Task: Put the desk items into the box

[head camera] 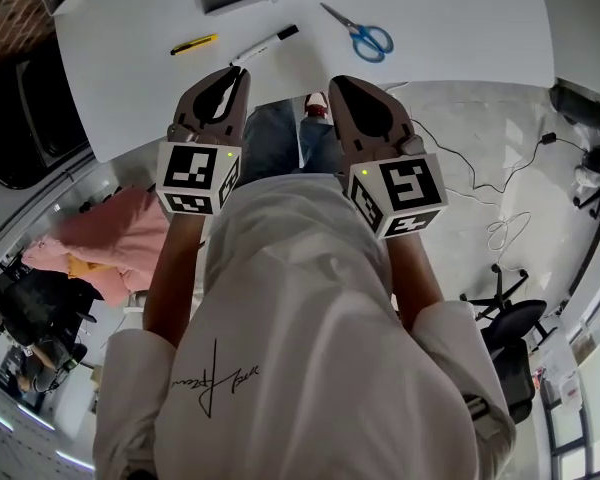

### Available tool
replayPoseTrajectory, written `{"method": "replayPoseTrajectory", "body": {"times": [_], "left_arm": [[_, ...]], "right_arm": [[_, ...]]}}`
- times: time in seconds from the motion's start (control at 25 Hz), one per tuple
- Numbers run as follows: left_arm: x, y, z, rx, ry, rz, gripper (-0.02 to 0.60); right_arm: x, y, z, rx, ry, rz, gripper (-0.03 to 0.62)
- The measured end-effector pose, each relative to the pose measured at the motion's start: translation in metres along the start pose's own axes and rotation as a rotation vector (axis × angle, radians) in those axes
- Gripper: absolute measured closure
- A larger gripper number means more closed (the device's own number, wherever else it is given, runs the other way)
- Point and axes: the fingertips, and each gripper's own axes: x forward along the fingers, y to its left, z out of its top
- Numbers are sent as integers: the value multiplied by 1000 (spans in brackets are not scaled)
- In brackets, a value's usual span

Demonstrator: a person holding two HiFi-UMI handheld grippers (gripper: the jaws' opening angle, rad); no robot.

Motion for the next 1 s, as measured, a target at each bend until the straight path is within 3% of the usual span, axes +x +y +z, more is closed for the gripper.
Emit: {"method": "replayPoseTrajectory", "body": {"times": [0.48,1.0], "left_arm": [[48,5,-18,97,130,-79,488],[87,18,-49,191,265,-131,468]], "right_arm": [[19,-9,-16,50,41,-9,566],[39,-15,-25,96,80,-28,566]]}}
